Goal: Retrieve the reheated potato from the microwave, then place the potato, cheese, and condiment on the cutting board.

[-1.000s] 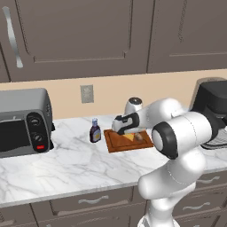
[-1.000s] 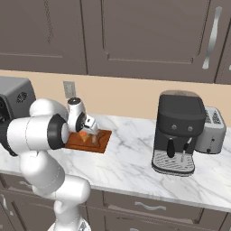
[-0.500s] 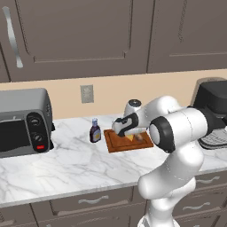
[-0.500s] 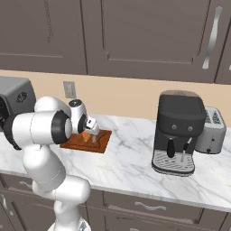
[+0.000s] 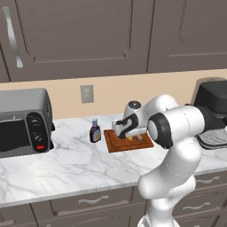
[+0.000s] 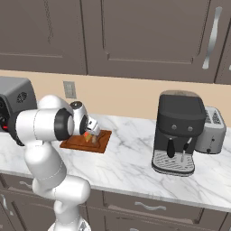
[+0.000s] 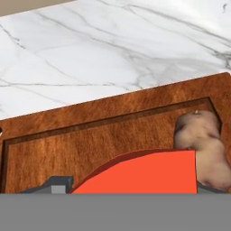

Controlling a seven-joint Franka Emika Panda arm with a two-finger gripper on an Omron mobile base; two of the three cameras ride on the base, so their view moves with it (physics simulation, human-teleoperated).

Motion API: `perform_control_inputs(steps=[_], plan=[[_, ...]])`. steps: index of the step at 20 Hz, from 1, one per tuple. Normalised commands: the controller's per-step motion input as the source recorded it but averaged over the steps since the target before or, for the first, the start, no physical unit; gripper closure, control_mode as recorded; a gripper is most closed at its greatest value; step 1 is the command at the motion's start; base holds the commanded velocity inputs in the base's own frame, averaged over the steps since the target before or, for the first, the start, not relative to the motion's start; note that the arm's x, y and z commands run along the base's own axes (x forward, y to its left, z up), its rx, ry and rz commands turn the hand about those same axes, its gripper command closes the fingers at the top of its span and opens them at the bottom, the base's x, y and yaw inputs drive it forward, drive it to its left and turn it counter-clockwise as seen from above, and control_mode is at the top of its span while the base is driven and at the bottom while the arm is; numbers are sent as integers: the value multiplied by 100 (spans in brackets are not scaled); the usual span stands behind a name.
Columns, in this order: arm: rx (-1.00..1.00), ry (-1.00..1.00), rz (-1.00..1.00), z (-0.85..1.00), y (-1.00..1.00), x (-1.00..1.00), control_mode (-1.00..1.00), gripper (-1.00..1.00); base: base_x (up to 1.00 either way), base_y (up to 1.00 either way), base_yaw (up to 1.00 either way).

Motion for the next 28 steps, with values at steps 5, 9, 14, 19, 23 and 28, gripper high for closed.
perform_control_inputs(steps=[5,9,14,19,23,28], plan=[[0,-3,-1,-16,-3,2,-100,100,0,0,0],[0,-1,0,-16,-5,0,-100,100,0,0,0],[0,-1,0,-18,-5,0,-100,100,0,0,0],[0,0,0,-14,-1,0,-100,-100,0,0,0],[0,0,0,-5,-7,-1,-100,-100,0,0,0],[0,-1,0,-8,-9,-1,-100,-100,0,0,0]])
